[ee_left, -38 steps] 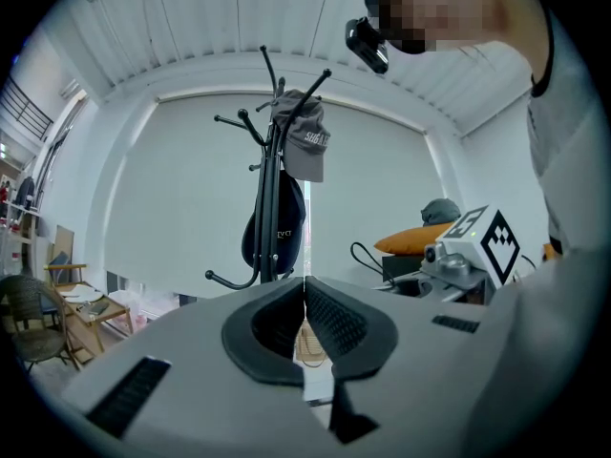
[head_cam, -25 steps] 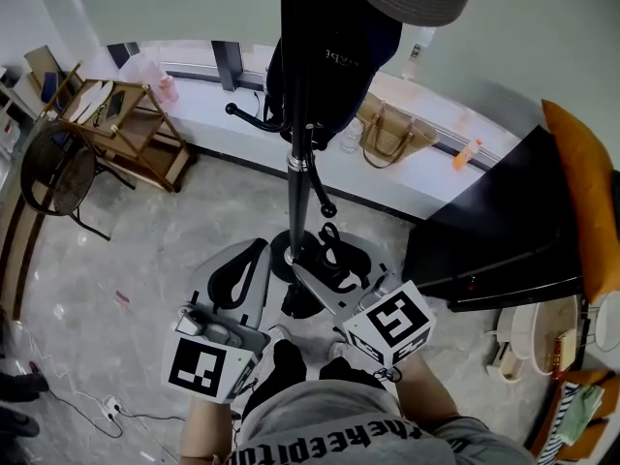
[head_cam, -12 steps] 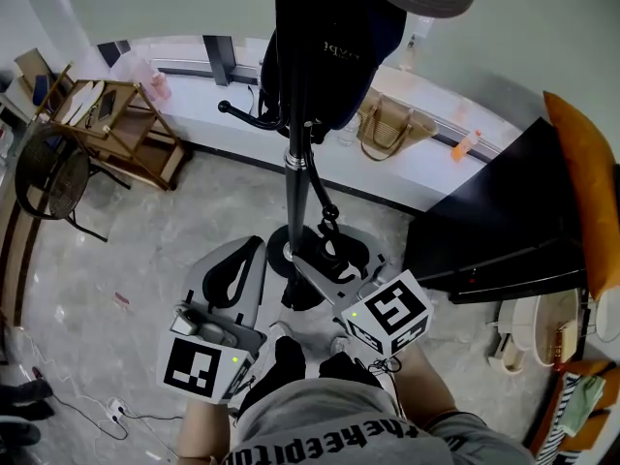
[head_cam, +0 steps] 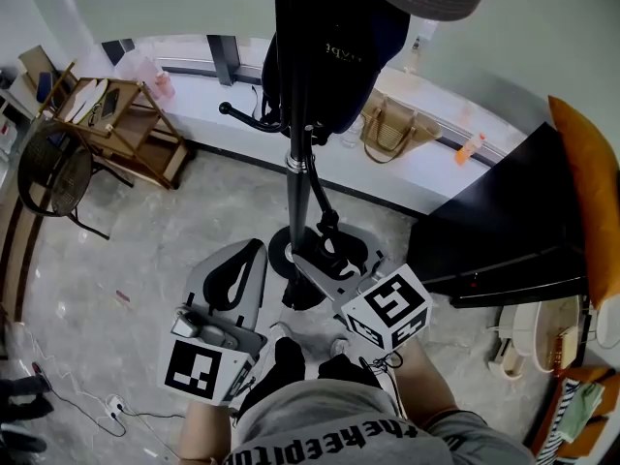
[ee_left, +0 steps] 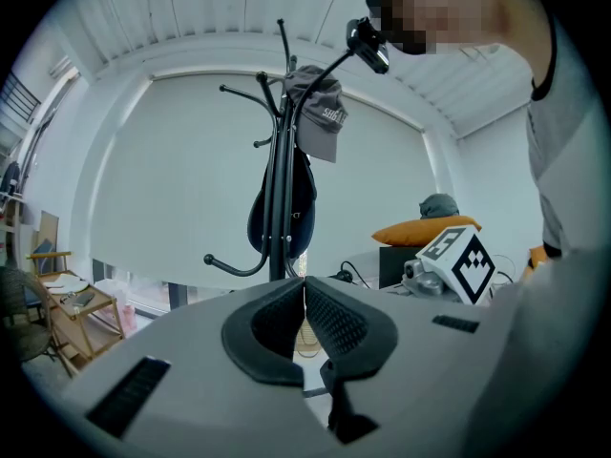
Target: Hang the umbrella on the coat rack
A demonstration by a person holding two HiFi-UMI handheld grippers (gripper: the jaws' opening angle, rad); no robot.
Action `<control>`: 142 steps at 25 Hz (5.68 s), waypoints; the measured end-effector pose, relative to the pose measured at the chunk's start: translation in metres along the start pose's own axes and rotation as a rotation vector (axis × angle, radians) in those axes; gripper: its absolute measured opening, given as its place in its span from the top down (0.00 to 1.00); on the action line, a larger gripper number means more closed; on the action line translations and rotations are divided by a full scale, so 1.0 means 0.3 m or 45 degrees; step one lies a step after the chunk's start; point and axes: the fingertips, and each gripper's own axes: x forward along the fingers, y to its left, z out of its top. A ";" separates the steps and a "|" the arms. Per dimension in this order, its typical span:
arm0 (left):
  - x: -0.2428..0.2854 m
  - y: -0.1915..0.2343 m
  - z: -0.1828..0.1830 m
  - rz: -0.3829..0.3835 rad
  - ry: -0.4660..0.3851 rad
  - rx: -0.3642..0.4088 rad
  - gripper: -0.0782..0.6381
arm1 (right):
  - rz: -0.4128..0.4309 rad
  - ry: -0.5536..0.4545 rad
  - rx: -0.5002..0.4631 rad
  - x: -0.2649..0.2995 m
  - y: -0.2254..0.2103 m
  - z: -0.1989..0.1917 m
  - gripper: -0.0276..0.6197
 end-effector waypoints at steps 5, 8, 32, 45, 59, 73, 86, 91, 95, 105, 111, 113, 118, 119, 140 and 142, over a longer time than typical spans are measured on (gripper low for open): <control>-0.001 -0.007 -0.022 -0.004 0.043 -0.015 0.87 | 0.021 -0.002 0.029 0.006 -0.008 -0.004 0.61; 0.022 -0.027 0.003 -0.056 -0.019 -0.009 0.87 | 0.014 -0.003 0.018 0.005 -0.016 -0.003 0.61; 0.218 -0.175 -0.047 -0.358 0.197 -0.086 0.78 | 0.049 0.022 -0.015 0.020 -0.023 0.005 0.61; 0.227 -0.131 -0.088 -0.311 0.312 -0.106 0.86 | 0.052 0.006 0.030 0.014 -0.051 0.009 0.61; 0.262 -0.107 -0.095 -0.290 0.324 -0.104 0.86 | 0.021 -0.006 0.034 0.018 -0.120 0.027 0.61; 0.283 -0.086 -0.117 -0.270 0.328 -0.087 0.86 | -0.006 0.028 0.051 0.040 -0.172 0.011 0.61; 0.261 -0.007 -0.142 -0.161 0.310 -0.054 0.86 | -0.016 -0.096 0.120 0.061 -0.176 0.012 0.60; 0.261 -0.009 -0.137 -0.162 0.294 -0.070 0.86 | 0.006 -0.093 0.130 0.048 -0.161 0.009 0.64; 0.254 -0.008 -0.127 -0.152 0.279 -0.083 0.86 | 0.007 -0.102 0.111 0.031 -0.149 0.019 0.75; 0.224 -0.040 -0.121 -0.141 0.263 -0.102 0.86 | 0.040 -0.103 0.055 -0.008 -0.106 0.035 0.94; 0.193 -0.067 -0.119 -0.127 0.248 -0.116 0.86 | 0.070 -0.108 0.046 -0.046 -0.075 0.048 0.94; 0.181 -0.082 -0.115 -0.122 0.233 -0.125 0.86 | 0.078 -0.115 0.041 -0.064 -0.064 0.055 0.94; 0.151 -0.126 -0.097 -0.113 0.197 -0.127 0.86 | 0.098 -0.140 0.011 -0.113 -0.036 0.082 0.94; 0.146 -0.132 -0.094 -0.111 0.192 -0.127 0.86 | 0.103 -0.146 0.004 -0.121 -0.030 0.089 0.94; 0.044 -0.290 0.019 -0.011 0.023 -0.100 0.86 | 0.207 -0.300 -0.110 -0.336 0.080 0.221 0.94; 0.033 -0.302 0.038 0.002 0.001 -0.085 0.86 | 0.213 -0.314 -0.114 -0.355 0.087 0.230 0.94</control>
